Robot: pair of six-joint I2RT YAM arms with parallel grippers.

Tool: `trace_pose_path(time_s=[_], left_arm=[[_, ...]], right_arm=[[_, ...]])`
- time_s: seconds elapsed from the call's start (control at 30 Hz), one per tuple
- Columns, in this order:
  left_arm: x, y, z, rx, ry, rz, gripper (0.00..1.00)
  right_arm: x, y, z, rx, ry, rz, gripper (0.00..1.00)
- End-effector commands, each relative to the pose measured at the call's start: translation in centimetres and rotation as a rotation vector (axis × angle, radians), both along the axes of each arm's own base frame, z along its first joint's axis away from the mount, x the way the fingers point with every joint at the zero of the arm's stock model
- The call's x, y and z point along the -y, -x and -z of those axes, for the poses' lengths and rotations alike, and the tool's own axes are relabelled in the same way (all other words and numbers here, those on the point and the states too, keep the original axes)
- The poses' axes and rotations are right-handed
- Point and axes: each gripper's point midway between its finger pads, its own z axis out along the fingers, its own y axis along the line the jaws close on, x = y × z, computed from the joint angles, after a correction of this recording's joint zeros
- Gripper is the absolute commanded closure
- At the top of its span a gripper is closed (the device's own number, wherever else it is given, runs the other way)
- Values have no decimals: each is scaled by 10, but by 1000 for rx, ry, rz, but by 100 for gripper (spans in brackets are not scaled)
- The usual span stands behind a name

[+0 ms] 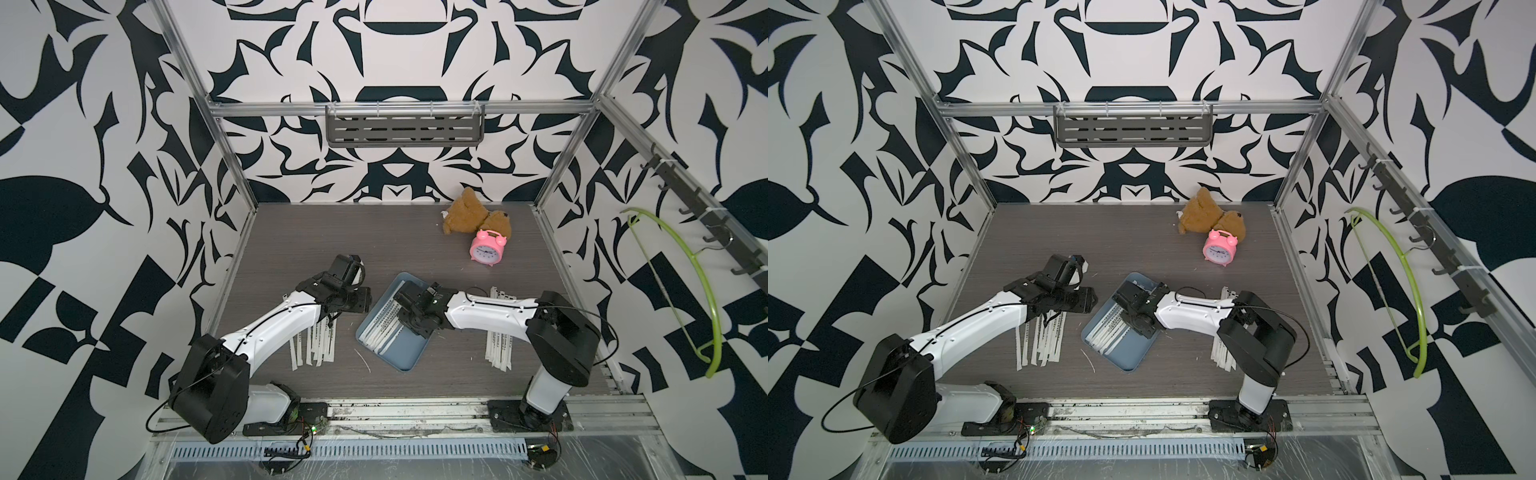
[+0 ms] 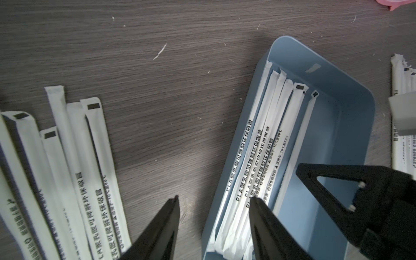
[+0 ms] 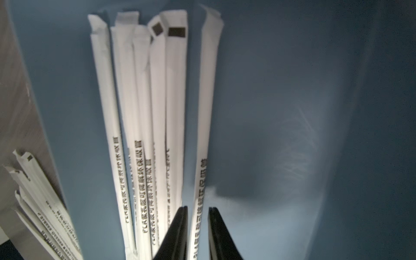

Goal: Put the straws into the storage box
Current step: Place the straw in the storage box.

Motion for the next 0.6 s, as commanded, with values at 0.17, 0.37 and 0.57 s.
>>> trace_pose_path(time_s=[0.17,0.37,0.57], left_arm=[[-61,4,2,-106,17,-266,51],[-65,13,35,-243,5,-303,63],[-66,13,56,-313,-38,-308,69]], right_arm=[[21,-8,-62,113,116,-265,76],[57,-25,-84,187,188,-243,76],[64,-29,-84,192,197,-244,76]])
